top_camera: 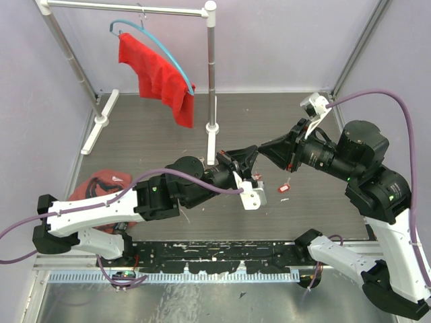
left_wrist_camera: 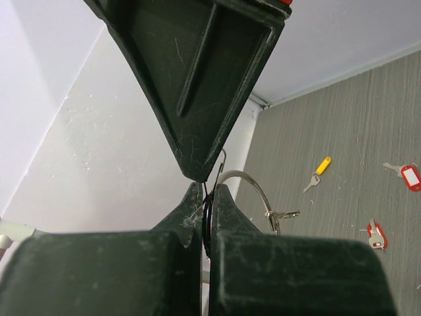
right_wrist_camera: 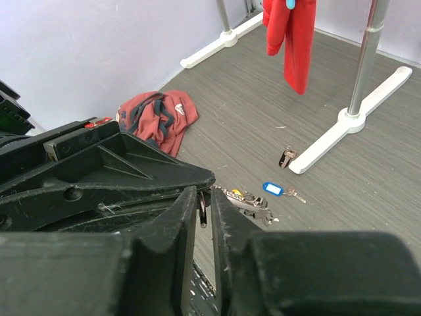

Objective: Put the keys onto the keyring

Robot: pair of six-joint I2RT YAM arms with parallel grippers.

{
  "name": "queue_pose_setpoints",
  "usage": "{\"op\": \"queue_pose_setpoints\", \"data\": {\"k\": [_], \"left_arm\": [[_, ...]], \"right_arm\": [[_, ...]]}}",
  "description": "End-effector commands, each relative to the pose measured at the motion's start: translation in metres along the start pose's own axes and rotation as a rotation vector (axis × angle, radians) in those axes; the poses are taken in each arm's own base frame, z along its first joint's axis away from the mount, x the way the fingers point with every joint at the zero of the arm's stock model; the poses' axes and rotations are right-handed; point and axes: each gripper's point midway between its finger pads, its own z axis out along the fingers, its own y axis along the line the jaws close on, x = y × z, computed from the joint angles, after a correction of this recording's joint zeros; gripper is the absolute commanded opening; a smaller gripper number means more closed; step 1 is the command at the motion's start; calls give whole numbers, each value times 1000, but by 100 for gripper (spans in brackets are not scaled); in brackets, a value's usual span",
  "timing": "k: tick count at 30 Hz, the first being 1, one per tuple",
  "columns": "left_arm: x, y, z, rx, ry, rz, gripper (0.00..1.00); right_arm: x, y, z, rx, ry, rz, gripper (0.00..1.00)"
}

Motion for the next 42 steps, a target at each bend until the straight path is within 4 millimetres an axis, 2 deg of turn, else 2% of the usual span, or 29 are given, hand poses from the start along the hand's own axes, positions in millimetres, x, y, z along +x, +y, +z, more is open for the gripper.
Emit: {"op": "queue_pose_setpoints", "data": {"k": [1, 3, 5, 6, 11, 15, 35, 42], "left_arm": [[-20, 33, -8, -94, -53, -36, 0], [-19, 34, -8, -97, -51, -37, 0], [-19, 34, -8, -98, -52, -41, 1], [-20, 34, -8, -99, -54, -43, 4], [-22, 34, -9, -112, -75, -64, 31], [-23, 34, -9, -109, -85, -74, 37], [-29, 34, -7, -111, -113, -110, 32], [-29, 35, -7, -116, -109, -114, 14]], "right_arm": [[-9, 7, -2, -31, -27, -13, 14], [-10, 9, -3, -37, -28, -15, 1], [-9, 9, -3, -40, -28, -16, 1], [-10, 10, -3, -42, -32, -17, 1], [-15, 11, -4, -40, -52, -12, 1], [-14, 11, -3, -46, -53, -8, 1], [-11, 12, 0, -59, -52, 2, 1], [-10, 11, 0, -55, -52, 4, 1]]}}
